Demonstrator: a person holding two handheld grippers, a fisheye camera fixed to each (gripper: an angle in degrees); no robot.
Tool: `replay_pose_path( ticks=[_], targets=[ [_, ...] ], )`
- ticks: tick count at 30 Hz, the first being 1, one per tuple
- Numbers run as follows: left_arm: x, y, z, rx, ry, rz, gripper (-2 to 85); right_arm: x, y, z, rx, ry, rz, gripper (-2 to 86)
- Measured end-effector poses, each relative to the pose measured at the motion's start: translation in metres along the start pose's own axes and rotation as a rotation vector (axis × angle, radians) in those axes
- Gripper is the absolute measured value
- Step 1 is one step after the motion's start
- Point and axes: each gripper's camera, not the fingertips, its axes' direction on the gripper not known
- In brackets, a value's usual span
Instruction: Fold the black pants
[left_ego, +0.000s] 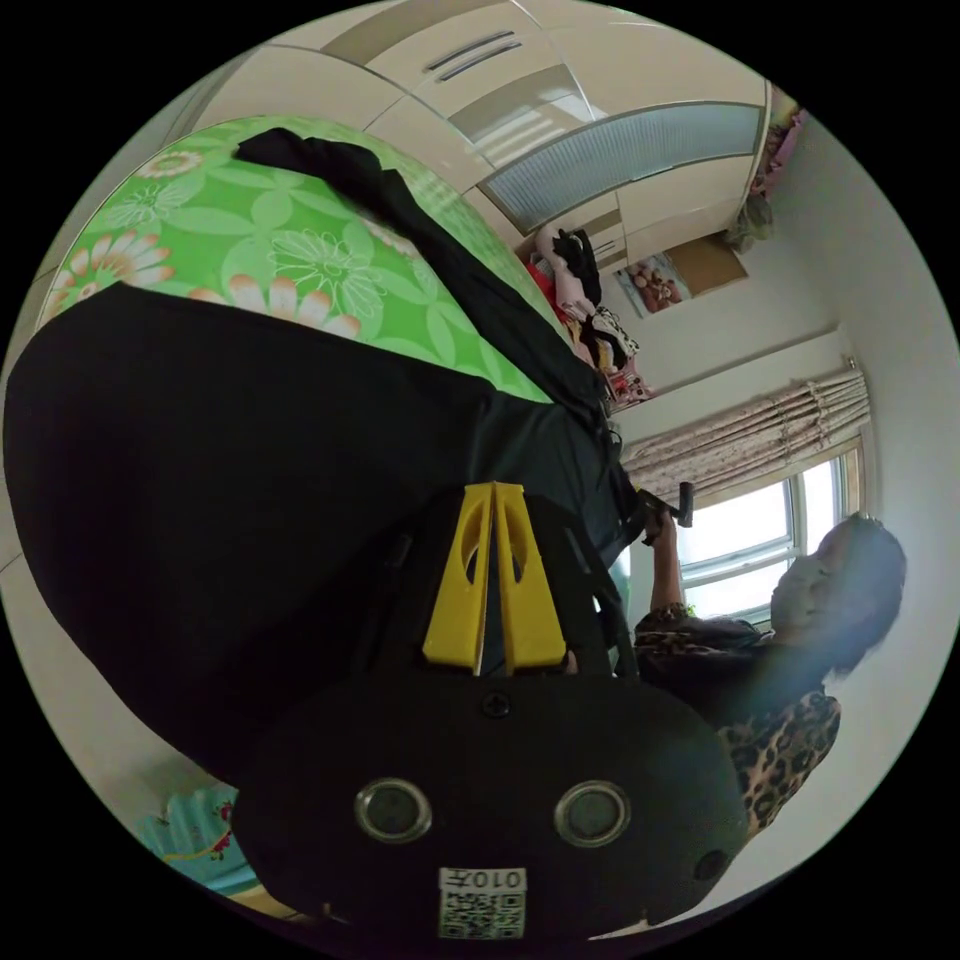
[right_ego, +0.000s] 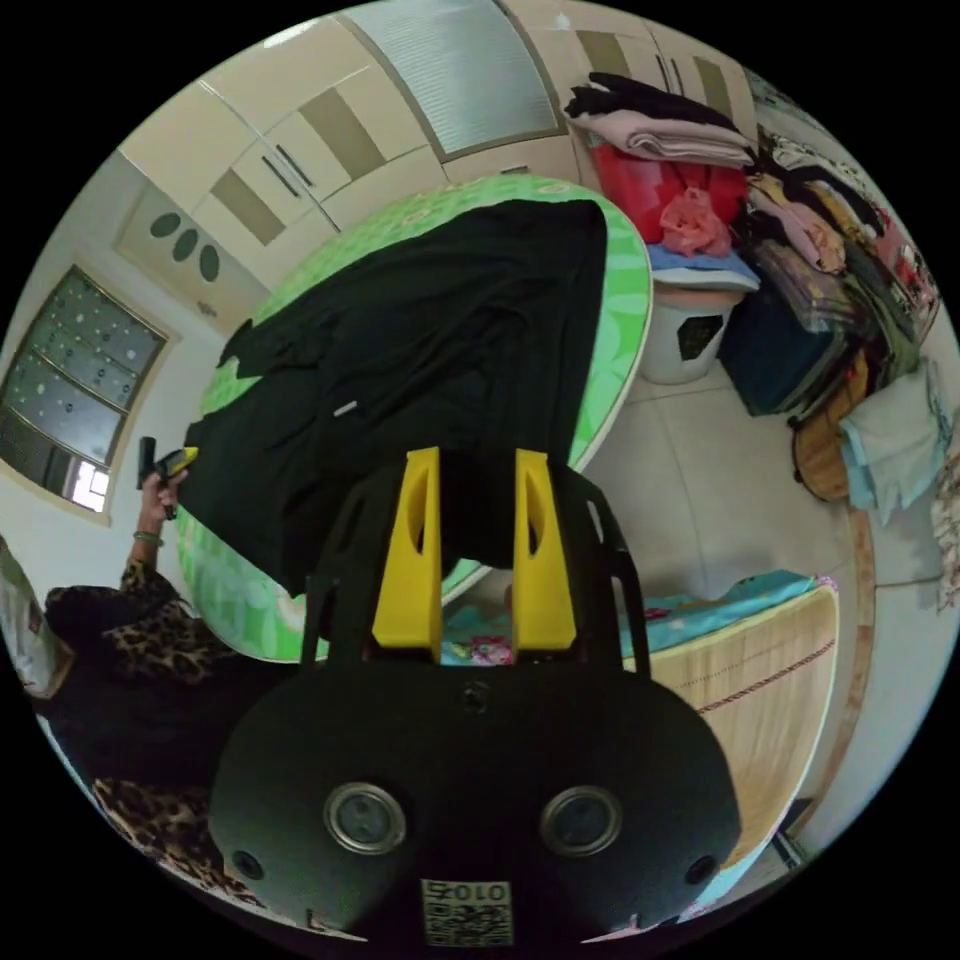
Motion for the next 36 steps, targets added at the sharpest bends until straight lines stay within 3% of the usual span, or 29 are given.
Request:
replay_pose_path(
  ticks=[4,8,9,14,15,18,22,24,29,33,36],
  targets=[
    [0.008,0.016,-0.007,0.012,-0.025,-0.01,-0.2,-0.024,0.011,0.008,-0.059,0.209,-0.021,2.8],
    [0.021,0.057,-0.022,0.061,-0.055,-0.005,-0.2,-0.029,0.03,0.009,-0.057,0.529,0.117,2.0],
    [0.024,0.067,-0.027,0.074,-0.072,-0.002,-0.2,-0.028,0.033,0.01,-0.057,0.532,0.144,2.0],
    [0.065,0.099,-0.038,0.108,-0.266,0.058,-0.2,-0.076,0.059,0.014,0.083,0.014,-0.022,3.6],
    [0.083,0.103,-0.036,0.13,-0.28,0.128,-0.2,-0.086,0.061,0.015,0.105,-0.006,-0.053,3.9],
    [0.12,0.1,-0.023,0.11,-0.265,0.278,-0.2,-0.133,0.062,0.023,0.172,0.06,-0.126,3.2],
    [0.112,0.092,0.003,-0.001,-0.354,0.235,-0.3,-0.17,0.051,0.081,0.006,0.169,-0.14,2.2],
    [0.101,0.103,-0.007,0.034,-0.283,0.223,-0.3,-0.176,0.057,0.103,-0.051,0.24,-0.128,1.9],
    [0.087,0.129,-0.035,0.058,-0.212,0.149,-0.3,-0.182,0.077,0.119,-0.093,0.186,-0.093,1.6],
    [0.101,0.136,-0.05,0.017,-0.207,0.211,-0.3,-0.189,0.078,0.131,-0.138,0.195,-0.027,1.8],
    [0.111,0.135,-0.088,0.124,-0.158,0.266,-0.3,-0.224,0.079,0.111,0.067,0.245,-0.02,2.4]
  ],
)
